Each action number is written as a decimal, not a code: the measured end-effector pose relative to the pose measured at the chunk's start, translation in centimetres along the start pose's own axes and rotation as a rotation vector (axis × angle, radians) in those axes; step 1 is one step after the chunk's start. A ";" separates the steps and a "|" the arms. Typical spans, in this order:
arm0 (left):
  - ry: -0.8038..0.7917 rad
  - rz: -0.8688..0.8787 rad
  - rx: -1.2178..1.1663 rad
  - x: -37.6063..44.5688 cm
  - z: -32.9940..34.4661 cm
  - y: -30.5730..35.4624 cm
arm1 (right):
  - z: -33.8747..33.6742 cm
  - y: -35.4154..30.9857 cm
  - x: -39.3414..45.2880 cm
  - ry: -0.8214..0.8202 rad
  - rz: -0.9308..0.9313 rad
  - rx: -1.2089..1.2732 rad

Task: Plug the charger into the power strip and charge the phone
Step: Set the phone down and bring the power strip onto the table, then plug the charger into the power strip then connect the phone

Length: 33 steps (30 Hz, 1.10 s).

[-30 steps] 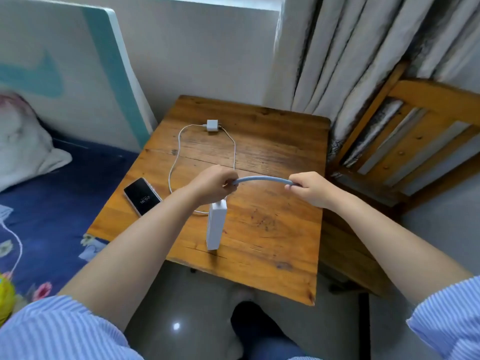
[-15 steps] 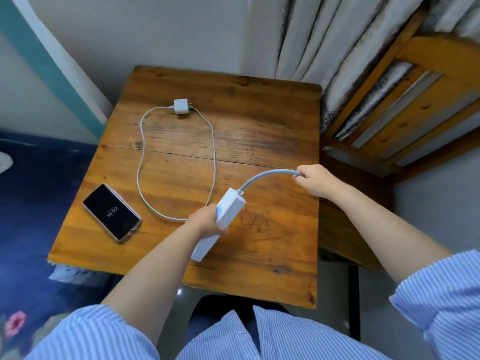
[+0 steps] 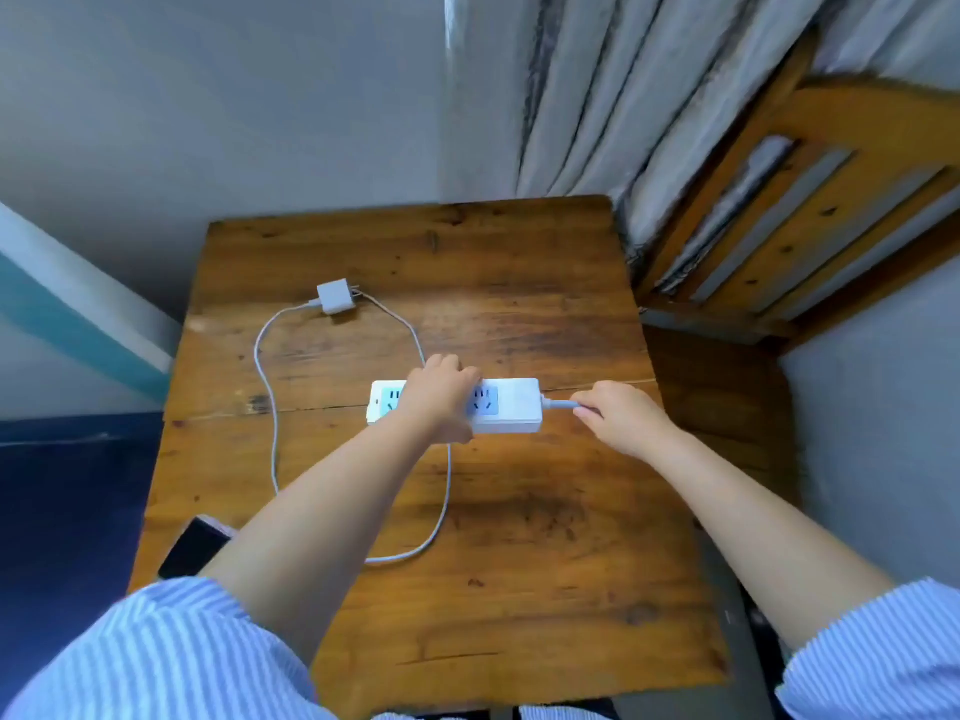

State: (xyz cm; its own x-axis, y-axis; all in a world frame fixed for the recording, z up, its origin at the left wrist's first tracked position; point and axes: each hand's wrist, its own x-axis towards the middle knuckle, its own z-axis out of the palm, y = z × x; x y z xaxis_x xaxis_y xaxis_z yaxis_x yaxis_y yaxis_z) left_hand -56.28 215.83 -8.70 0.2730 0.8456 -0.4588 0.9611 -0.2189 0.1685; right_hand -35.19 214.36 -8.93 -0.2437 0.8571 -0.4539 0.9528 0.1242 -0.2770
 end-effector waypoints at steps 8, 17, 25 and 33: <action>0.147 0.076 0.056 7.8 -0.6 -1.5 | 1.2 -0.4 4.8 0.299 0.201 -0.061; 0.264 -0.068 -0.080 13.4 0.5 -2.9 | -0.7 0.9 13.5 0.401 0.222 -0.121; 0.198 -0.083 -0.079 15.7 0.5 -4.0 | -0.5 0.6 18.0 0.262 0.262 -0.073; 0.502 -0.355 -0.324 12.0 0.1 -12.2 | 2.1 -1.8 18.0 0.352 0.072 0.072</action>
State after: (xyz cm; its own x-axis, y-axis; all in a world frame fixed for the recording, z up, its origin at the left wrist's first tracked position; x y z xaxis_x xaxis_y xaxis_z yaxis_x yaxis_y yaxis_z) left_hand -64.75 228.61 -16.41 -0.1831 0.9791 -0.0881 0.9062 0.2028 0.3711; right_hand -41.70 228.56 -18.37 -0.0872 0.9834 -0.1591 0.9469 0.0322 -0.3199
